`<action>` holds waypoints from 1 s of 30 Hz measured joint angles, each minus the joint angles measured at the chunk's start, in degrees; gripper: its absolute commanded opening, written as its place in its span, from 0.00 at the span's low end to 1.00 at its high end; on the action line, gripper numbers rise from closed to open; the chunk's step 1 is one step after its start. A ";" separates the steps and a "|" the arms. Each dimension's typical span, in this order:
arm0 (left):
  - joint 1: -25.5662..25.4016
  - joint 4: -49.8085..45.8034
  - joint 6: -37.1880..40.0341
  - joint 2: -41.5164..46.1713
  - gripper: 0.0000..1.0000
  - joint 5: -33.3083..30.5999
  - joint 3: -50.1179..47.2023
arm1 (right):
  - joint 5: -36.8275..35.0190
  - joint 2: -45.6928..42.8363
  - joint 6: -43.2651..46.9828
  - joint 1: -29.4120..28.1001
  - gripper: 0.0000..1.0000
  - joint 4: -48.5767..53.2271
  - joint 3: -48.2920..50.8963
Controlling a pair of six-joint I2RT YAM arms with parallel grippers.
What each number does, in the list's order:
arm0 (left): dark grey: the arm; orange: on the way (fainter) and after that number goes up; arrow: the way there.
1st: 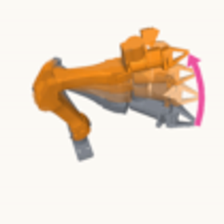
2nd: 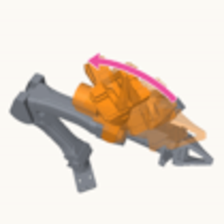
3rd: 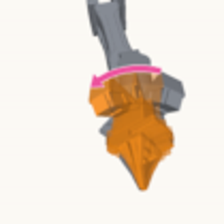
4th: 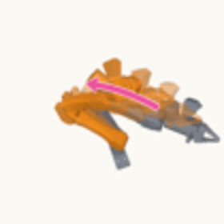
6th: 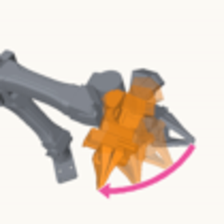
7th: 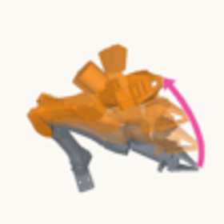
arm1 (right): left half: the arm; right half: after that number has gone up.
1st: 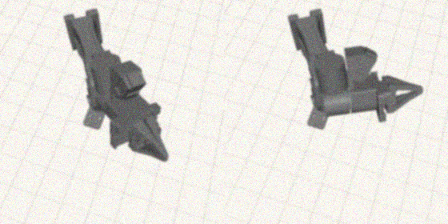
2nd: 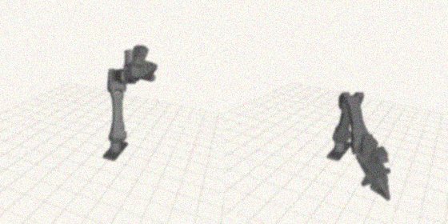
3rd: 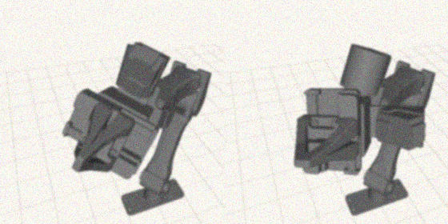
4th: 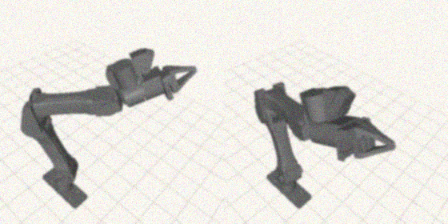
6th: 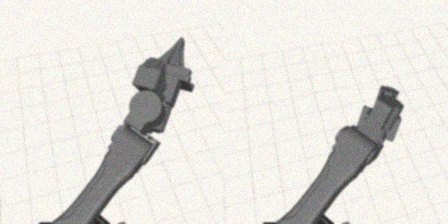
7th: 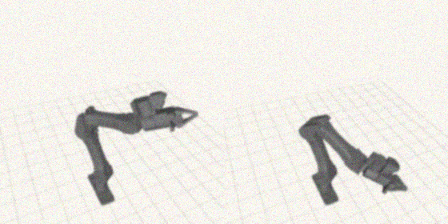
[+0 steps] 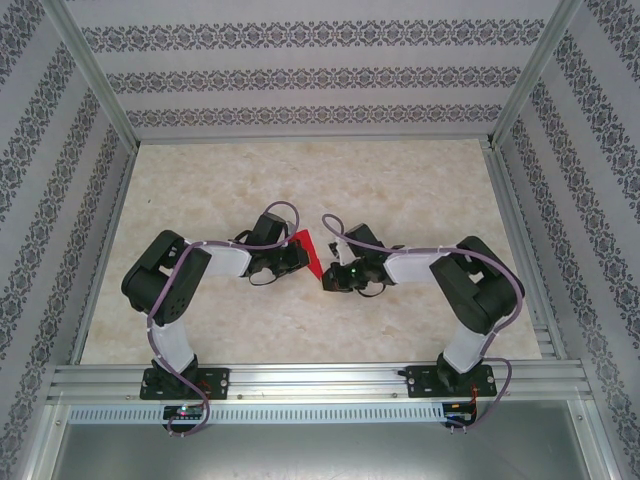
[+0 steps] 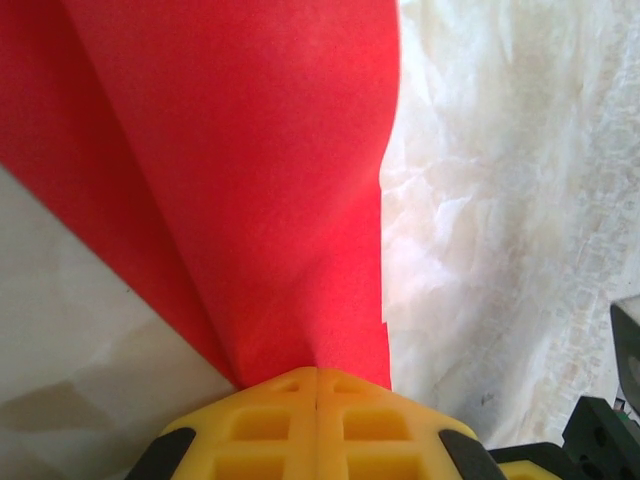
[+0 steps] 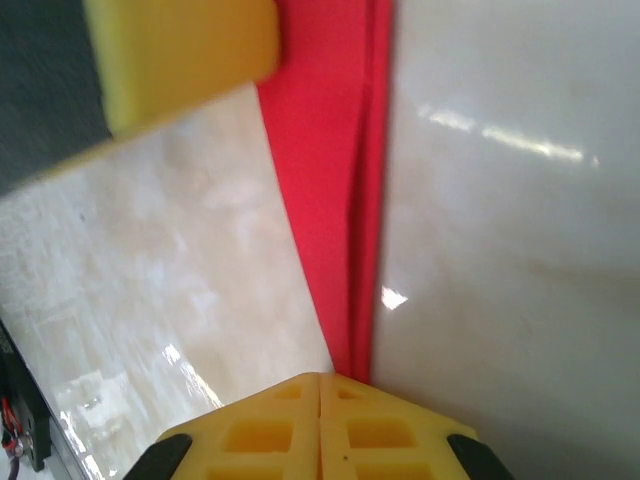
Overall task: Fold a paper plane with a square sheet of paper (pick it up from the middle)
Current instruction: Fold the wing for the fifth time at the center of the table.
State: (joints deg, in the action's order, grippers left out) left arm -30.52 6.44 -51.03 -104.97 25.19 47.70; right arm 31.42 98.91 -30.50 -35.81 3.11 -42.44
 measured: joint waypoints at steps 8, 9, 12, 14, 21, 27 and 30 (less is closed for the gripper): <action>0.00 -0.72 0.02 -0.07 0.01 0.00 0.37 | 0.22 -4.07 -0.02 0.72 0.09 5.86 -0.31; 0.00 -0.72 0.02 -0.07 0.01 0.00 0.37 | 0.31 -4.07 -0.02 0.72 0.09 6.10 -1.16; 0.00 -0.74 0.04 -0.07 0.01 0.00 0.42 | 0.81 -3.30 -0.09 0.70 0.09 5.84 -4.94; 0.00 -0.98 0.04 -0.07 0.01 0.00 0.57 | 1.27 -1.86 -0.28 0.68 0.09 4.90 -7.48; 0.00 -1.16 0.31 -0.09 0.01 0.04 0.63 | 1.42 4.79 -0.55 0.68 0.08 4.17 -10.73; 0.00 -1.42 1.55 -0.09 0.01 0.07 0.85 | 0.81 7.74 -0.50 0.68 0.08 4.20 -10.64; 0.00 -1.70 1.90 -0.11 0.01 0.04 1.01 | 0.66 7.23 -0.48 0.70 0.08 2.71 -9.42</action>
State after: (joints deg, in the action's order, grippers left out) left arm -30.52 4.73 -49.12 -105.08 25.23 48.71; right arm 32.08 106.15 -30.98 -35.11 5.82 -51.86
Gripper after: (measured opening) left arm 0.061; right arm 0.079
